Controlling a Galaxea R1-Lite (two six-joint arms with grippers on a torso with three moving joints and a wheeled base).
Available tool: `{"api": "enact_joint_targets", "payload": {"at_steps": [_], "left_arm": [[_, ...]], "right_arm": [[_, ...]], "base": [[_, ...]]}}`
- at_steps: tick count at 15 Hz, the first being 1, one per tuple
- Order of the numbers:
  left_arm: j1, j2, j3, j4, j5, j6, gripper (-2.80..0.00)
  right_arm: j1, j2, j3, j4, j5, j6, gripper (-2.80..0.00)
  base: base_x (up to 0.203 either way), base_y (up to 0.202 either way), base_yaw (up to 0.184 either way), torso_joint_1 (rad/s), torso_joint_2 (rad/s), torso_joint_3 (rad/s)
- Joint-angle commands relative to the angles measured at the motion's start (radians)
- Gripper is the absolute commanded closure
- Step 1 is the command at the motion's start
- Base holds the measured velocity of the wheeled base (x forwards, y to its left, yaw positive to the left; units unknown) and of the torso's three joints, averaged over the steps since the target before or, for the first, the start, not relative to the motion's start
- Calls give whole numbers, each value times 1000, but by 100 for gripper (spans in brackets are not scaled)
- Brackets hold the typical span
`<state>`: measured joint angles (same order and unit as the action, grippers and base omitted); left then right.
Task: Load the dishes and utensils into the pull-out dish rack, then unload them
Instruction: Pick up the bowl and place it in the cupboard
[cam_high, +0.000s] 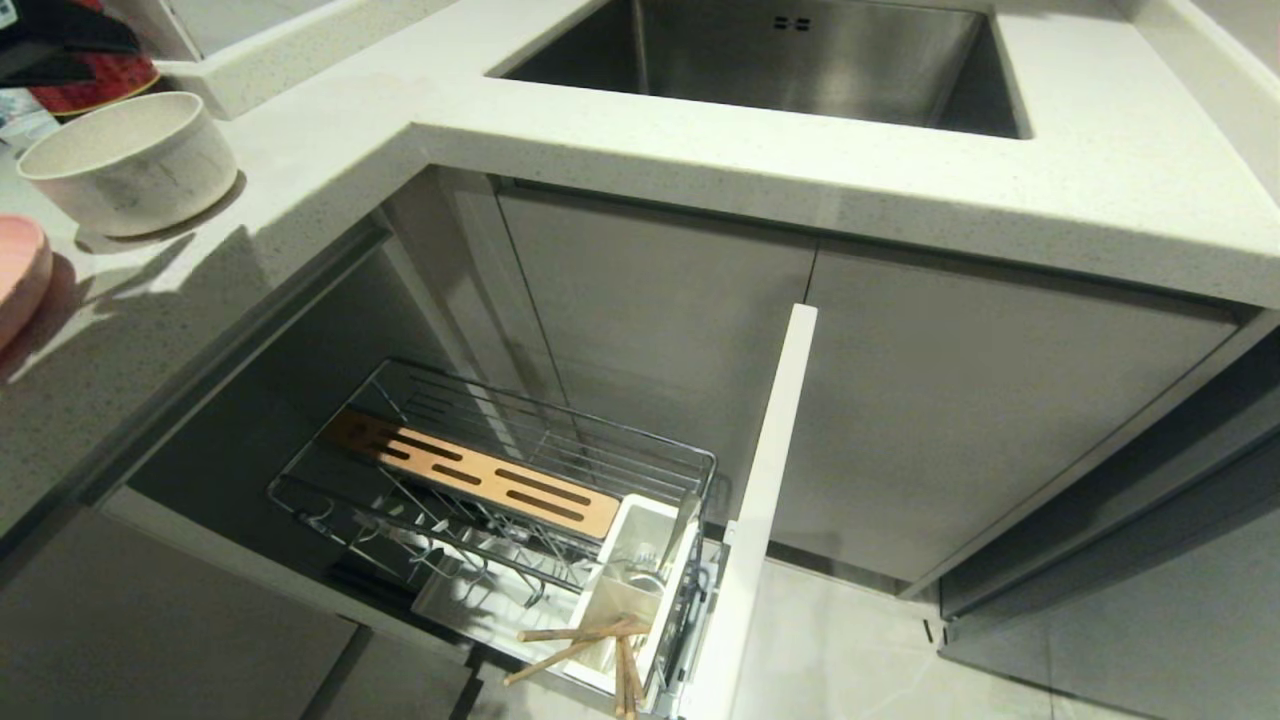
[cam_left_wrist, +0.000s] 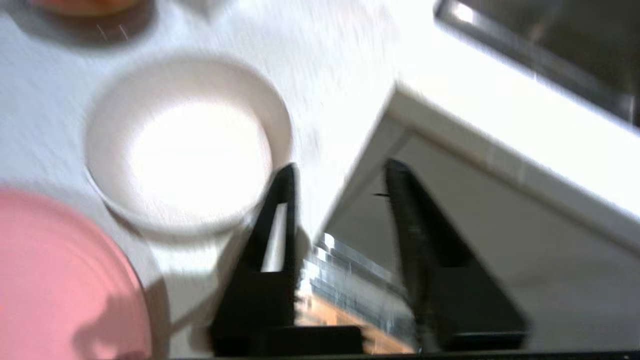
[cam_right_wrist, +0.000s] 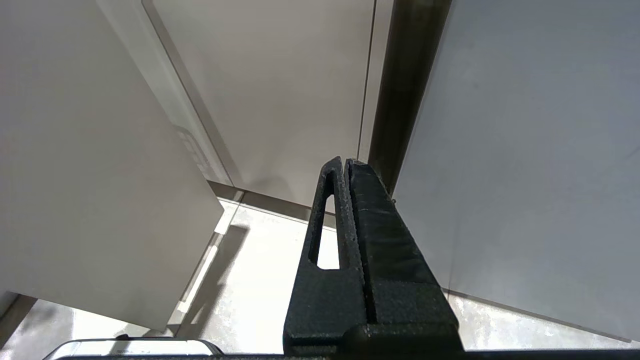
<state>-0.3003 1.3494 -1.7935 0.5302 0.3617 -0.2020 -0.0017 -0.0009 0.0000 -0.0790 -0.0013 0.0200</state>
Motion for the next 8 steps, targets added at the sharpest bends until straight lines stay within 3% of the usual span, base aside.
{"api": "enact_joint_targets", "payload": {"at_steps": [1,8], "left_arm": [[30,17,18,-71,3,7,-280],[105,168,-14,-105,3,52,-280]], "right_arm": [[0,1,26,-1,0,0,0],[0,1,26,-1,0,0,0]], "base": [[0,0,0,0,0,0],[0,0,0,0,0,0]]}}
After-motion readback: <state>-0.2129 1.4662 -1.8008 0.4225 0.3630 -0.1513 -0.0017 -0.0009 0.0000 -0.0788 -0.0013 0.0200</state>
